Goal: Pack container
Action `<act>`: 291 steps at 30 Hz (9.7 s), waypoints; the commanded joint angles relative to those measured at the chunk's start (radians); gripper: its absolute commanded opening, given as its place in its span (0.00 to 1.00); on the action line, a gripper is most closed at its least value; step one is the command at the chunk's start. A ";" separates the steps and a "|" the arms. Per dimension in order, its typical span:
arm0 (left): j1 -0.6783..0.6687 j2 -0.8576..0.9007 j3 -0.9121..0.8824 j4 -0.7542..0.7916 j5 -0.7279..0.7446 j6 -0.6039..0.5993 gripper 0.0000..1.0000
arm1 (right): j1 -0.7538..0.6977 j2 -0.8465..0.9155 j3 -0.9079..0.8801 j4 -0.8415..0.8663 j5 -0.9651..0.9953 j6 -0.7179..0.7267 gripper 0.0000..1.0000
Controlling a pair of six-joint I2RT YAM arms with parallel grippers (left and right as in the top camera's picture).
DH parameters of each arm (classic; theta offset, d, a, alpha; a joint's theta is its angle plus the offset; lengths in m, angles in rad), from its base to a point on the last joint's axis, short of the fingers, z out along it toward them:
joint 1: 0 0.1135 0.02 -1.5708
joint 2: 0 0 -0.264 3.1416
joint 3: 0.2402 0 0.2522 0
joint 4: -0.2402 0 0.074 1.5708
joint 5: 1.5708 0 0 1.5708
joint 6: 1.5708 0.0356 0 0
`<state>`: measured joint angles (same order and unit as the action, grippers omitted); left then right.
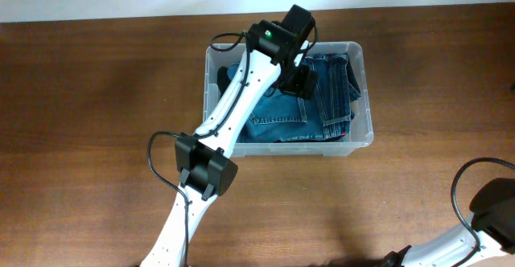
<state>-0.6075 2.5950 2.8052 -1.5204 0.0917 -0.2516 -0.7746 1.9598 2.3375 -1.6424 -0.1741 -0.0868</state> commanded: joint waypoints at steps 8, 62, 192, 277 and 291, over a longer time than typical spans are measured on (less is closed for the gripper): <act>-0.032 0.046 0.010 0.034 -0.123 -0.056 0.99 | 0.001 0.001 0.002 0.000 0.002 -0.002 0.98; 0.135 -0.097 0.257 -0.148 -0.171 -0.074 0.20 | 0.001 0.001 0.002 0.000 0.002 -0.002 0.98; 0.133 -1.654 -2.594 1.259 -0.673 -0.470 1.00 | 0.001 0.001 0.002 0.000 0.002 -0.002 0.98; 0.660 -2.590 -2.796 1.437 -0.102 0.370 0.99 | 0.001 0.001 0.002 0.000 0.002 -0.002 0.99; 0.660 -2.590 -2.796 1.437 -0.102 0.370 1.00 | 0.001 0.001 0.002 0.000 0.002 -0.002 0.98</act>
<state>0.0570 0.0154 0.0139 -0.0792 -0.0288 0.0978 -0.7746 1.9598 2.3375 -1.6424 -0.1741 -0.0856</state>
